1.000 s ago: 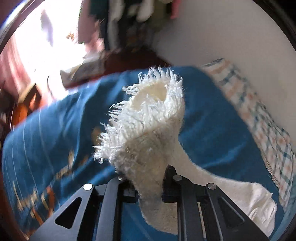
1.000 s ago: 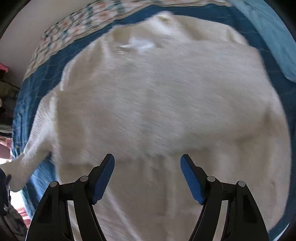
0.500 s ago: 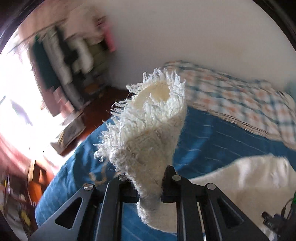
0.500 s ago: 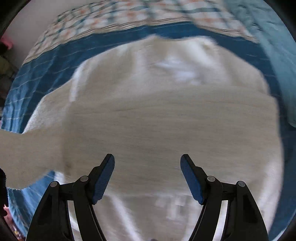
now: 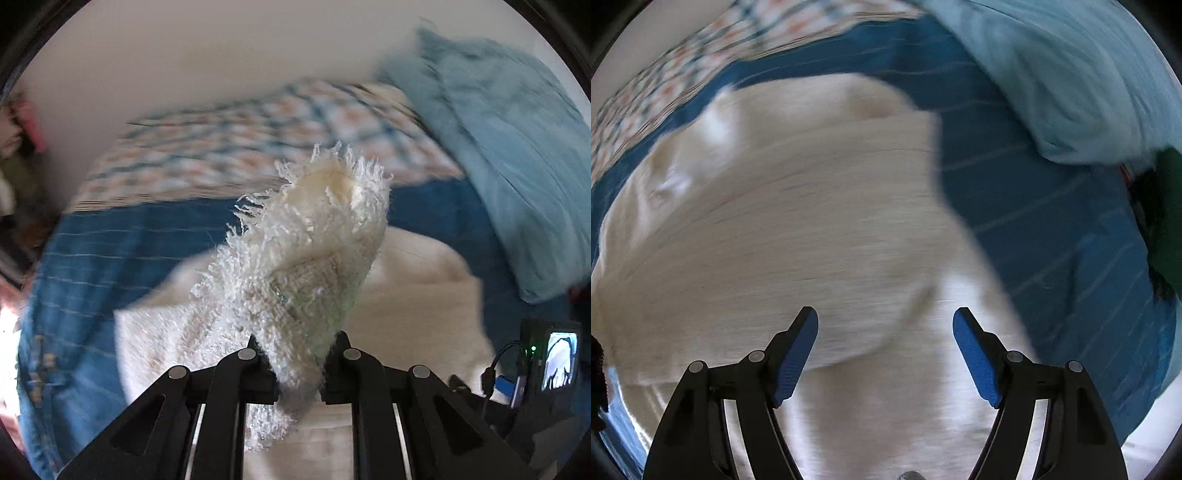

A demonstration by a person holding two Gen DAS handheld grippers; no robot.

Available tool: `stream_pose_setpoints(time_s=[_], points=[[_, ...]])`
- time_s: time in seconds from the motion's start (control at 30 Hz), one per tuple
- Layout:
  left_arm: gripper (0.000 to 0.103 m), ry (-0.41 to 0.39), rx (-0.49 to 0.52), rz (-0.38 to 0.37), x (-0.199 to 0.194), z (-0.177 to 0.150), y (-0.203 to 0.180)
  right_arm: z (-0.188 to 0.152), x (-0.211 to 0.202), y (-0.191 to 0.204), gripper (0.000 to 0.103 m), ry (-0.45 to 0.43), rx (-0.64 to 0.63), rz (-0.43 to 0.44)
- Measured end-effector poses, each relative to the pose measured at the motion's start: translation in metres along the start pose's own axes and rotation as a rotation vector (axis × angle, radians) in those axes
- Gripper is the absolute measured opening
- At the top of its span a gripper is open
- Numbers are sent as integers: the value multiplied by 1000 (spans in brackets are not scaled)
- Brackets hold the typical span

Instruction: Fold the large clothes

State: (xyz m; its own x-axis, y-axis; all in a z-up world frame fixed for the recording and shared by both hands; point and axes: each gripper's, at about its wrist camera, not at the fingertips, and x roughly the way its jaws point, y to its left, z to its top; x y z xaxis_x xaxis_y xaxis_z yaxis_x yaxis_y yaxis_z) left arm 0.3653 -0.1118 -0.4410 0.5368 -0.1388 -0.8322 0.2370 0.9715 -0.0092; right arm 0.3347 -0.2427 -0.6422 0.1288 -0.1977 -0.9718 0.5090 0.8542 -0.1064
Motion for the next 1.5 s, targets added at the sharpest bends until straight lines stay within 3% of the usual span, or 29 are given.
stream_pose_setpoints(time_s=[0.13,0.27,0.33,0.37,0.4,0.5,0.57,0.67,0.8,0.9,0.93,0.97,1.0,1.1,1.2,1.23,1.3,1.37,1.43,1.5], points=[[13,51,63,-58,38,-4,-73,1,7,-58,77,26,67,-27],[25,142,116,-39,59,-14,-96,5,9,-101,77,64,141,-7],[60,185,110,-86,63,-20,-98,2,6,-120,77,72,179,36],[88,190,99,-97,64,-20,-98,1,4,-127,77,72,201,71],[93,184,82,-100,59,-20,-92,3,3,-131,77,72,218,108],[93,186,25,-93,43,-19,-64,16,-1,-136,77,60,269,236],[93,173,-20,-49,34,-16,-31,22,-4,-138,77,47,296,323],[93,145,-92,121,20,-18,31,35,-6,-120,78,45,286,443],[93,160,-118,328,37,-29,98,53,3,-78,78,63,250,516],[93,207,-146,392,59,-40,131,62,19,-44,76,127,185,529],[93,212,-148,405,60,-44,137,65,25,-32,52,142,142,524],[93,206,-144,418,60,-48,143,69,28,-18,16,146,82,522],[93,199,-138,428,58,-50,145,71,28,-8,9,146,40,499],[93,205,-140,421,45,-64,151,74,-2,1,7,-25,-51,425],[93,233,-162,404,31,-84,159,87,-20,-11,7,-163,-31,329],[93,253,-172,406,25,-95,163,93,-13,-13,8,-159,-54,278],[93,295,-194,395,21,-112,174,96,15,-12,8,-15,-110,276],[93,343,-217,381,17,-133,179,86,25,-24,18,86,-100,325],[93,369,-245,355,15,-148,185,75,14,-42,50,75,-98,344],[93,371,-246,336,19,-153,186,56,2,-69,66,65,-68,344]])
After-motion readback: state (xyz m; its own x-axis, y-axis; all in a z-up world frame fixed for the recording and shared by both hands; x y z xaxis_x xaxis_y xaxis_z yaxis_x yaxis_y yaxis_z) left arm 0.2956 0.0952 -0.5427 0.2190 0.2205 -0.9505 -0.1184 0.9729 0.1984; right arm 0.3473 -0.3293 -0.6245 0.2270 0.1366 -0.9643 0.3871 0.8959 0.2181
